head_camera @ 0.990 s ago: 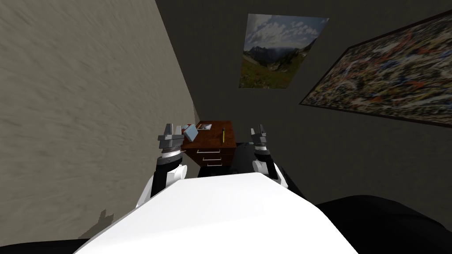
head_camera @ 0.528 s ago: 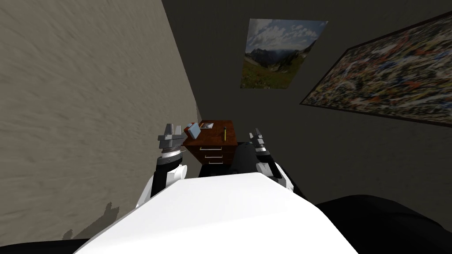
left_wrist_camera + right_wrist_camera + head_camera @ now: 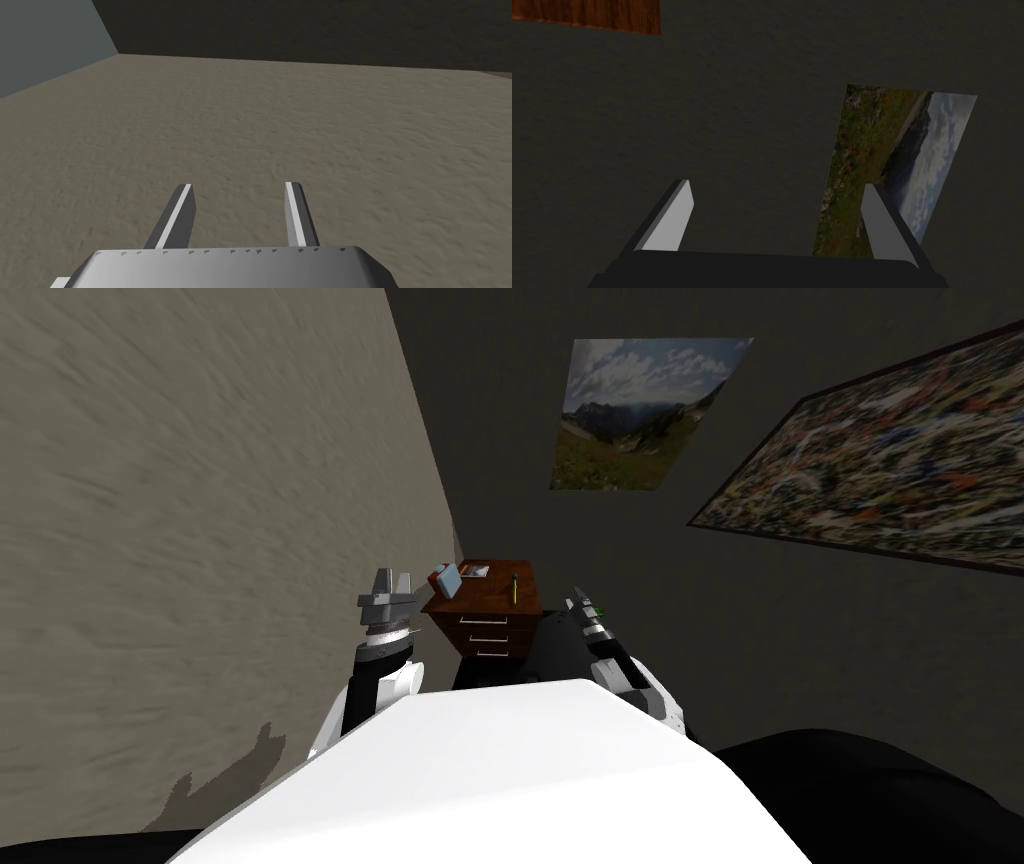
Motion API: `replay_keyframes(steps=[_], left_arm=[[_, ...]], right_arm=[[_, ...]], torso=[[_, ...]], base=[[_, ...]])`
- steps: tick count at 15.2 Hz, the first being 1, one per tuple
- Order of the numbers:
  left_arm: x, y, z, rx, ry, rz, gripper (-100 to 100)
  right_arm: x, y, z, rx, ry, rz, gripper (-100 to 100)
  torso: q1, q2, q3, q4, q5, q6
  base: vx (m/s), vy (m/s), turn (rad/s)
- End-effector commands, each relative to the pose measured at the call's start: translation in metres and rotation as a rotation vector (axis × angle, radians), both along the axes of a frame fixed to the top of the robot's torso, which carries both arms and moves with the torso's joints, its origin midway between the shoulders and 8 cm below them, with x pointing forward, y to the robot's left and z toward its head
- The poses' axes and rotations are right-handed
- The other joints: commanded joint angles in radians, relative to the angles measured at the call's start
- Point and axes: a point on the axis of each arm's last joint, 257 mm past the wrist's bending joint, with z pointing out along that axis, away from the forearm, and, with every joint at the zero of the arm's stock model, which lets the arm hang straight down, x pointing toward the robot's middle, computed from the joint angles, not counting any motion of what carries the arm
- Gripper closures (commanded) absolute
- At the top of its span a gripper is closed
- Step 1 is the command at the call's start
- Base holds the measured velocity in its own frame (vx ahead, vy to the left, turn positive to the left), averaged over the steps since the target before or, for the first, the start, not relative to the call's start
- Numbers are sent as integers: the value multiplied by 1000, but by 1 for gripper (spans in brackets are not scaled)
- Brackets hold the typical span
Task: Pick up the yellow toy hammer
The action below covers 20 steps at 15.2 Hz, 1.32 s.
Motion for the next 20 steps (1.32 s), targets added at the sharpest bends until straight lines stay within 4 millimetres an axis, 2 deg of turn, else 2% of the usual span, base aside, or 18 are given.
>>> replay_keyframes(steps=[1, 2, 4, 5, 7, 8, 9, 10, 12, 13, 15, 16, 18, 19, 20], left_arm=[[0, 0, 0, 0, 0, 0, 0], [0, 0, 0, 0, 0, 0, 0], [0, 0, 0, 0, 0, 0, 0], [0, 0, 0, 0, 0, 0, 0], [0, 0, 0, 0, 0, 0, 0], [0, 0, 0, 0, 0, 0, 0], [0, 0, 0, 0, 0, 0, 0], [0, 0, 0, 0, 0, 0, 0], [0, 0, 0, 0, 0, 0, 0], [0, 0, 0, 0, 0, 0, 0], [0, 0, 0, 0, 0, 0, 0], [0, 0, 0, 0, 0, 0, 0], [0, 0, 0, 0, 0, 0, 0], [0, 0, 0, 0, 0, 0, 0], [0, 0, 0, 0, 0, 0, 0]], right_arm=[[1, -5, -8, -19, 30, 5, -100], [2, -15, -30, -27, 103, -4, -100], [2, -16, -29, -49, 107, 7, -100], [1, -28, -50, -58, 180, -3, -100], [2, -29, -50, -80, 184, 7, -100], [0, -42, -69, -89, 255, -4, -100], [0, -43, -69, -112, 261, 4, -100], [-2, -55, -84, -108, 313, -8, -100], [-2, -58, -87, -145, 337, 1, -100], [-6, -71, -103, -144, 398, -14, -100], [-6, -75, -103, -179, 412, -4, -100], [-10, -89, -119, -181, 478, -21, -100], [-10, -93, -117, -214, 485, -12, -100], [-15, -107, -132, -215, 550, -29, -100], [-15, -109, -131, -235, 555, -24, -100]], torso=[[0, 0, 0, 0, 0, 0], [0, 0, 0, 0, 0, 0], [0, 0, 0, 0, 0, 0], [0, -1, 0, 0, 0, 0], [0, -1, -1, 0, 0, 0], [0, -1, -1, 0, 0, 0], [0, -1, -1, 0, 0, 0], [0, -1, -1, 0, 0, 0], [0, -1, -1, 0, 0, 0], [0, -2, -1, 0, 0, 0], [0, -2, -1, 0, 0, 0], [0, -2, -1, 0, 0, 0], [0, -2, -1, 0, 0, 0], [-1, -2, -1, 0, 0, 0], [0, -3, -2, -1, 0, -1]], base=[[-27, 26, 29], [-38, 31, 86], [-32, 30, 72], [-27, 37, 116], [-23, 28, 73], [-23, 33, 129], [-24, 32, 129], [-25, 37, 201], [-20, 32, 110], [-18, 34, 129], [-13, 30, 115], [-13, 34, 161], [-8, 27, 116], [-3, 29, 185], [-3, 29, 214]])
